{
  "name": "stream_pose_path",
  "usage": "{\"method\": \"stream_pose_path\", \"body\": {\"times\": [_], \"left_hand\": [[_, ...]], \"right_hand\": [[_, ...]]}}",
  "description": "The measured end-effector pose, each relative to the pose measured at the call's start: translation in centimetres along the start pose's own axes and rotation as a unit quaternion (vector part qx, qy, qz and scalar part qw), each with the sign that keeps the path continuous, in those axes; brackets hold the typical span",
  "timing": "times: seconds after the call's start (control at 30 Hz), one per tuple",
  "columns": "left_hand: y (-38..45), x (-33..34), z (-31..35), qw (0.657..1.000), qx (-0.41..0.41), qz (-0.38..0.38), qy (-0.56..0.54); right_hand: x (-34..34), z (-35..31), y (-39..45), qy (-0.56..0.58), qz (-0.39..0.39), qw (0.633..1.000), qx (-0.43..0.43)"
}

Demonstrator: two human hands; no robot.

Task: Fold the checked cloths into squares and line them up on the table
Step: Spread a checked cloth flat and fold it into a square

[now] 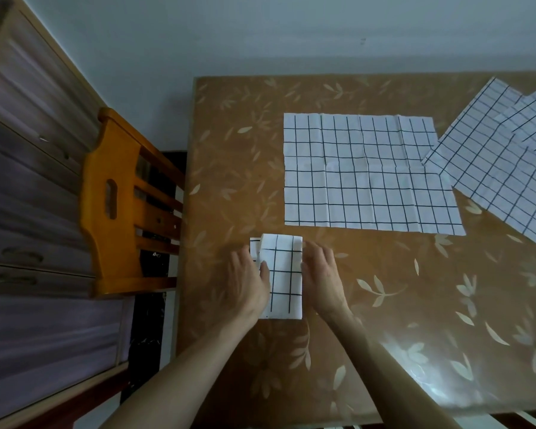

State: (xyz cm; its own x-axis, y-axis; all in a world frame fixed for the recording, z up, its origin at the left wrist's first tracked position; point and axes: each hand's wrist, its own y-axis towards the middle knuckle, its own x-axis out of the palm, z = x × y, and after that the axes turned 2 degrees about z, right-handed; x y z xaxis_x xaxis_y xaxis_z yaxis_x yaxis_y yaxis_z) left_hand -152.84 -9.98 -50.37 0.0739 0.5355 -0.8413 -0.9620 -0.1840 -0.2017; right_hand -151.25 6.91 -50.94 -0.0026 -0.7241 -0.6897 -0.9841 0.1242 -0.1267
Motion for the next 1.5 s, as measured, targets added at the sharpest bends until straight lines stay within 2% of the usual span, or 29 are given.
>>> {"method": "stream_pose_path", "body": {"times": [0.07, 0.1, 0.23, 0.37, 0.43, 0.53, 0.6, 0.67, 0.77, 0.97, 1.07, 1.13, 1.23, 1.37, 1.43, 1.5], "left_hand": [[0.5, -0.1, -0.1, 0.998, 0.004, -0.016, -0.052], [0.7, -0.1, -0.3, 0.996, 0.007, -0.024, -0.082], [1.4, 0.1, -0.8, 0.992, 0.001, -0.040, -0.116], [2.6, 0.4, -1.6, 0.995, 0.038, -0.057, -0.078], [2.7, 0.3, -2.0, 0.995, 0.063, -0.053, -0.048], [2.7, 0.3, -2.2, 0.995, 0.078, -0.048, -0.031], [3.0, 0.2, -2.0, 0.995, 0.070, -0.057, -0.037], [3.3, 0.3, -2.0, 0.994, 0.085, -0.066, -0.027], [3.3, 0.0, -2.2, 0.994, 0.089, -0.059, -0.038], [3.1, -0.5, -2.2, 0.990, 0.040, -0.050, -0.126], [3.4, -0.4, -2.0, 0.991, 0.082, -0.031, -0.097], [3.7, -0.5, -1.5, 0.983, 0.126, -0.064, -0.117], [3.9, -0.4, -0.5, 0.971, 0.144, -0.143, -0.123], [3.9, -0.8, -0.1, 0.958, 0.071, -0.162, -0.225], [3.7, -1.4, -0.3, 0.946, 0.030, -0.164, -0.279], [3.4, -2.0, -0.4, 0.938, -0.003, -0.176, -0.300]], "right_hand": [[0.2, 0.2, 0.6, 0.040, 0.010, 0.997, 0.058], [0.4, 0.3, 0.9, 0.032, 0.002, 0.998, 0.059], [0.9, 0.7, 1.1, -0.022, -0.041, 0.999, 0.004], [0.9, 0.6, 1.2, -0.055, -0.073, 0.996, -0.013], [0.8, 0.4, 1.2, 0.011, -0.067, 0.998, -0.002], [0.5, -0.1, 1.5, 0.161, -0.047, 0.981, 0.096], [0.4, -0.3, 1.9, 0.199, -0.046, 0.967, 0.150], [0.6, -0.2, 2.3, 0.197, -0.051, 0.965, 0.164], [0.8, -0.3, 2.5, 0.183, -0.055, 0.969, 0.159], [0.0, -0.7, 2.4, 0.204, -0.039, 0.966, 0.150], [-0.7, -1.3, 2.5, 0.191, -0.043, 0.972, 0.129], [-1.1, -1.3, 2.8, 0.184, -0.064, 0.975, 0.104], [-1.7, -1.4, 3.1, 0.184, -0.090, 0.976, 0.078], [-2.6, -1.0, 2.7, 0.168, -0.132, 0.973, 0.093], [-2.9, -0.3, 2.2, 0.104, -0.167, 0.977, 0.084], [-3.1, 0.6, 1.8, 0.051, -0.166, 0.982, 0.076]]}}
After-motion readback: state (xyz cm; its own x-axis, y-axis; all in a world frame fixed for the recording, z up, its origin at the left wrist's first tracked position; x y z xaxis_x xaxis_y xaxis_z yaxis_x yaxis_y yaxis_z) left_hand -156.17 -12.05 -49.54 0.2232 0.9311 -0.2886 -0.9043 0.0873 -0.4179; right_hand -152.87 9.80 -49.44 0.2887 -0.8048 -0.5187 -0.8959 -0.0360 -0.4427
